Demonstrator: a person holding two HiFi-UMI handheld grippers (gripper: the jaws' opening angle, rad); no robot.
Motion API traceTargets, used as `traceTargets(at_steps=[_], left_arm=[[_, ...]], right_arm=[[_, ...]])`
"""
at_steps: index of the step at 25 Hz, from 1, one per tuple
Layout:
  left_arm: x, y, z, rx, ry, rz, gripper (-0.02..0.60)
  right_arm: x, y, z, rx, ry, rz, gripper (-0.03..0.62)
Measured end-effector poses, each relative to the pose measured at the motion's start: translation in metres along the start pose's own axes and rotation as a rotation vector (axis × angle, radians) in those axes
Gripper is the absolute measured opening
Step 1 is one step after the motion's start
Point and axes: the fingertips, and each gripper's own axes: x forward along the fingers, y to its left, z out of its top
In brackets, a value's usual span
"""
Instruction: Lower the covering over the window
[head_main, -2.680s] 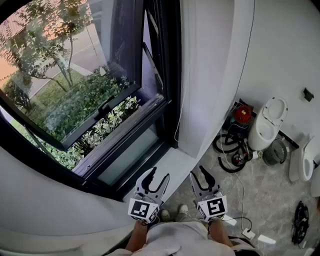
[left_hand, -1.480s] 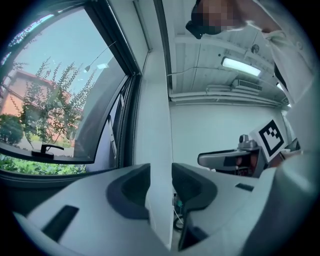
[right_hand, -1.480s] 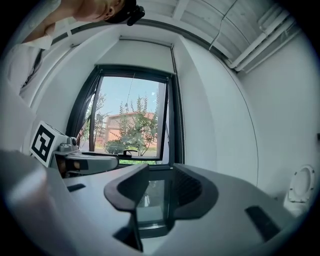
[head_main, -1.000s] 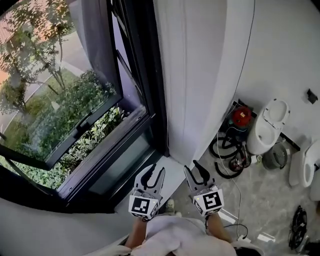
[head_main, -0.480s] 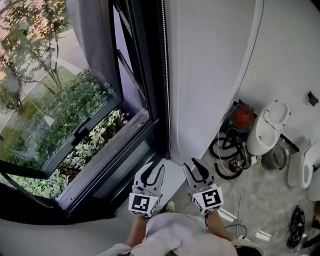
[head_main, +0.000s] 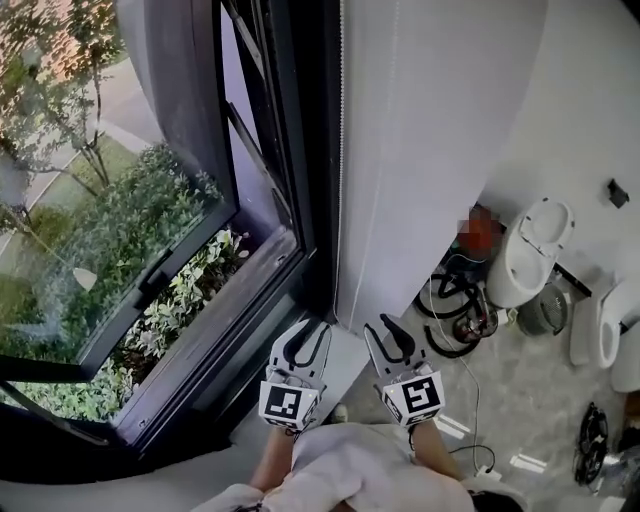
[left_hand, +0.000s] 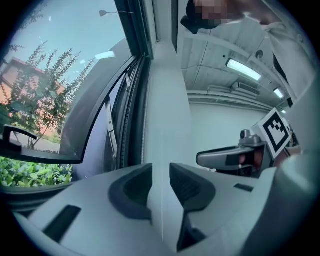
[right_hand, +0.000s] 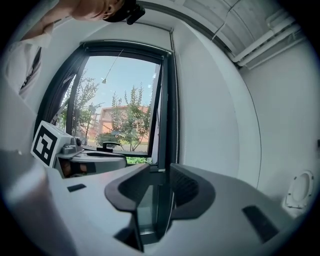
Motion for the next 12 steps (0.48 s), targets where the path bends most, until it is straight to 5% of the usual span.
traceTargets(at_steps=[12], left_arm=[[0.041,0.014,0.003,0.001,-0.010,-0.009,0.108]], right_arm=[[0.033,-0.027,0.006,-0.006,-0.014,-0.010,0.117]])
